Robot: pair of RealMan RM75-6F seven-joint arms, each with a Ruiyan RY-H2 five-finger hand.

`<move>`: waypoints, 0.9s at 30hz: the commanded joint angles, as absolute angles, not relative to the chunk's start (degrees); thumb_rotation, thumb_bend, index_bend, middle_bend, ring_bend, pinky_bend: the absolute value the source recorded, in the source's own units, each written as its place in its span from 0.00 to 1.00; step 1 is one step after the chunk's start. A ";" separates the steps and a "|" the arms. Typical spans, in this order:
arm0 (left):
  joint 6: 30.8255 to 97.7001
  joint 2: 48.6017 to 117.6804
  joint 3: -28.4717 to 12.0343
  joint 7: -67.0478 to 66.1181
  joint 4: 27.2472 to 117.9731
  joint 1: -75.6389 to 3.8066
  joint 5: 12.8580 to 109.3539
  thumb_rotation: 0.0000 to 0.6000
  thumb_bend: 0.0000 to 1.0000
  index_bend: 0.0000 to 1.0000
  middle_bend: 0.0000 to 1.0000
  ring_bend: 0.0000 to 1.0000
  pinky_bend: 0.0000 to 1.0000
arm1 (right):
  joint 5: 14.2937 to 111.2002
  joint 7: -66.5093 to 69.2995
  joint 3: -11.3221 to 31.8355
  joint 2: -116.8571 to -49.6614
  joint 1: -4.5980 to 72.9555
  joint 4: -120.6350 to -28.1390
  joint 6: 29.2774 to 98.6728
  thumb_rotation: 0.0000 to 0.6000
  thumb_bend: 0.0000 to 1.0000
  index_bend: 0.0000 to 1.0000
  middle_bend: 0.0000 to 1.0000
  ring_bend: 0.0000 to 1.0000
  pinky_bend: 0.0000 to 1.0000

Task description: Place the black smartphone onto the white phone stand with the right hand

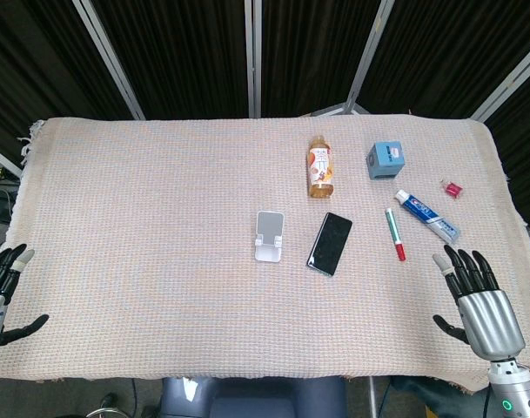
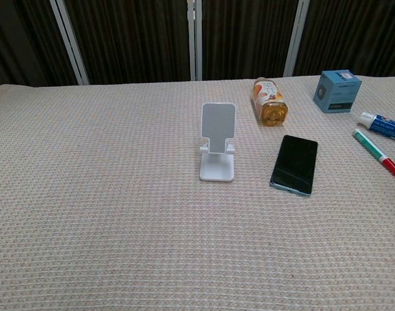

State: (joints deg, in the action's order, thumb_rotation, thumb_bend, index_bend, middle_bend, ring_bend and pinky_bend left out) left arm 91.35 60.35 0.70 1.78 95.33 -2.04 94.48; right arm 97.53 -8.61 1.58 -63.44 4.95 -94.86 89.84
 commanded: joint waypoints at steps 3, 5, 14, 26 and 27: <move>91.35 60.37 0.73 1.67 95.35 -2.01 94.49 1.00 0.00 0.00 0.00 0.00 0.00 | 97.72 -8.55 1.42 -63.52 5.07 -94.61 89.58 1.00 0.00 0.00 0.00 0.00 0.00; 91.30 60.40 0.73 1.58 95.34 -2.00 94.43 1.00 0.00 0.00 0.00 0.00 0.00 | 97.79 -8.50 1.31 -63.56 5.20 -94.51 89.25 1.00 0.00 0.00 0.00 0.00 0.00; 90.19 60.74 -0.43 1.23 95.34 -2.69 92.37 1.00 0.00 0.00 0.00 0.00 0.00 | 101.37 -2.93 1.99 -63.61 18.34 -85.82 71.99 1.00 0.00 0.03 0.00 0.00 0.00; 86.16 62.56 -1.77 -1.61 94.15 -3.99 87.12 1.00 0.00 0.00 0.00 0.00 0.00 | 115.59 10.00 0.13 -76.39 39.09 -58.33 63.84 1.00 0.00 0.11 0.04 0.00 0.00; 85.91 62.76 -1.82 -1.99 94.04 -4.08 86.86 1.00 0.00 0.00 0.00 0.00 0.00 | 116.40 10.44 -0.26 -77.37 40.20 -56.77 63.59 1.00 0.00 0.12 0.05 0.00 0.00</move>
